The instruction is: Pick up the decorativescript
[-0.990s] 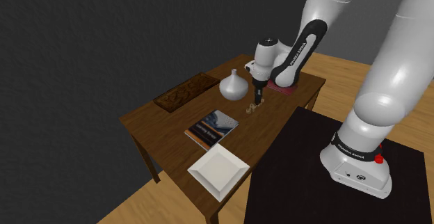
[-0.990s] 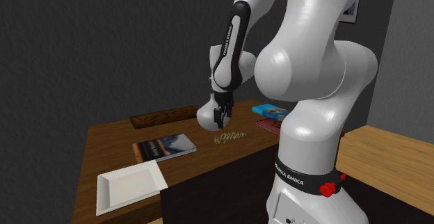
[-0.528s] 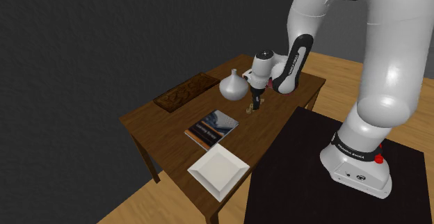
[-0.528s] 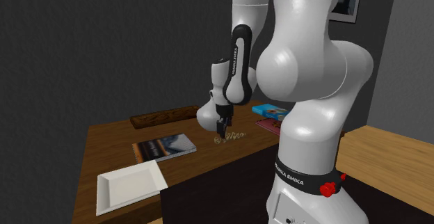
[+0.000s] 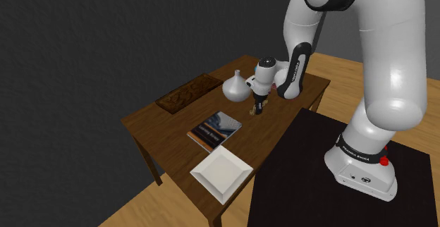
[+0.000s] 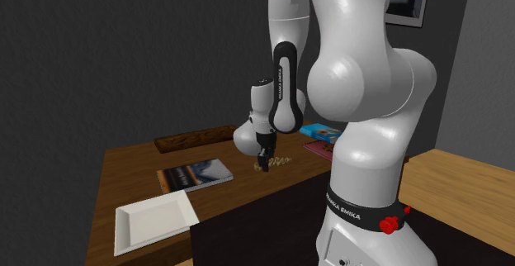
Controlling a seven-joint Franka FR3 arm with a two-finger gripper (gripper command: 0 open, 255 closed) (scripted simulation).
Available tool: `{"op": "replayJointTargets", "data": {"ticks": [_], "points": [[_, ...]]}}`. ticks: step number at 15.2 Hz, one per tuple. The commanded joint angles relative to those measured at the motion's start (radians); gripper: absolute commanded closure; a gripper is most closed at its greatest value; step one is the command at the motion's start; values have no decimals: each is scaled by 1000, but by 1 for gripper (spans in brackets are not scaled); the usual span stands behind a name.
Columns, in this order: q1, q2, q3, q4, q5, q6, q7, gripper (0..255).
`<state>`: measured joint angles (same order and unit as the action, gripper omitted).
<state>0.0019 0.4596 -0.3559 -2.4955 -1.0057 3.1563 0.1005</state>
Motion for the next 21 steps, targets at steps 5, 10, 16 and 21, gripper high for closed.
{"op": "replayJointTargets", "data": {"ticks": [5,10,16,21], "points": [[1,5,-3,3,-1,3,2,255],[-41,-43,44,-17,25,-34,-38,255],[-142,-160,156,-65,128,-118,-162,255],[-203,-251,234,-99,238,-180,-274,255]]}}
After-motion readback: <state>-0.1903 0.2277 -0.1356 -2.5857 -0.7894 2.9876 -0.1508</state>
